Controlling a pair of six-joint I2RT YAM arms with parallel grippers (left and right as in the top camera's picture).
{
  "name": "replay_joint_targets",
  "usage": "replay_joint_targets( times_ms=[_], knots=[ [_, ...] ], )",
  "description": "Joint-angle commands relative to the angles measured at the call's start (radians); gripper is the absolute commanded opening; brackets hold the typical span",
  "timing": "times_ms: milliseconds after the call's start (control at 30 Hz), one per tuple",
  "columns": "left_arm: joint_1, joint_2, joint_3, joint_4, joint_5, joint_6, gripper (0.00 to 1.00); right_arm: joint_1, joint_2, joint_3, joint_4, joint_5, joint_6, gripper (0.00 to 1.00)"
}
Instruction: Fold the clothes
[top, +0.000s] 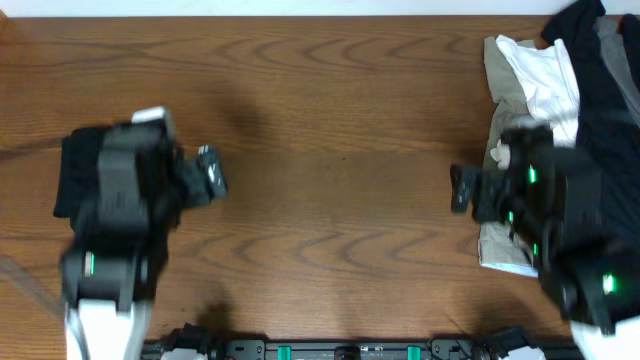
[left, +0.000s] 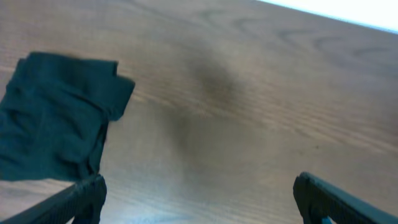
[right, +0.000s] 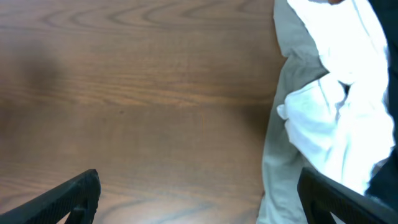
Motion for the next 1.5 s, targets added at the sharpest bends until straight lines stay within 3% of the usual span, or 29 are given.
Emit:
replay_joint_targets(
  times_ms=[0,100,233,467,900,1200,1467],
  knots=[
    [-0.006,-0.155,-0.144,0.051,0.009,-0.016,0.98,0.022,-0.126,-0.134,0.022,0.060,0.069,0.99],
    [-0.006,-0.259,-0.216,0.087,0.009,-0.015,0.98,0.020,-0.219,-0.230,0.048,0.064,0.120,0.99],
    [-0.006,-0.324,-0.228,-0.006,0.009,-0.015,0.98,0.020,-0.258,-0.300,0.023,0.055,0.138,0.99],
    [-0.006,-0.329,-0.228,-0.111,0.009,-0.015,0.98,0.020,-0.253,-0.332,-0.111,0.054,0.138,0.99],
    [-0.006,-0.329,-0.228,-0.116,0.009,-0.015,0.98,-0.009,-0.295,-0.343,-0.195,0.053,0.138,0.99],
    [-0.006,-0.329,-0.228,-0.116,0.009,-0.015,0.98,-0.138,-0.524,-0.364,-0.215,0.015,0.133,0.99],
    [-0.006,-0.329,-0.228,-0.116,0.009,-0.016,0.98,-0.179,-0.750,-0.385,-0.112,0.020,0.015,0.99]
  ],
)
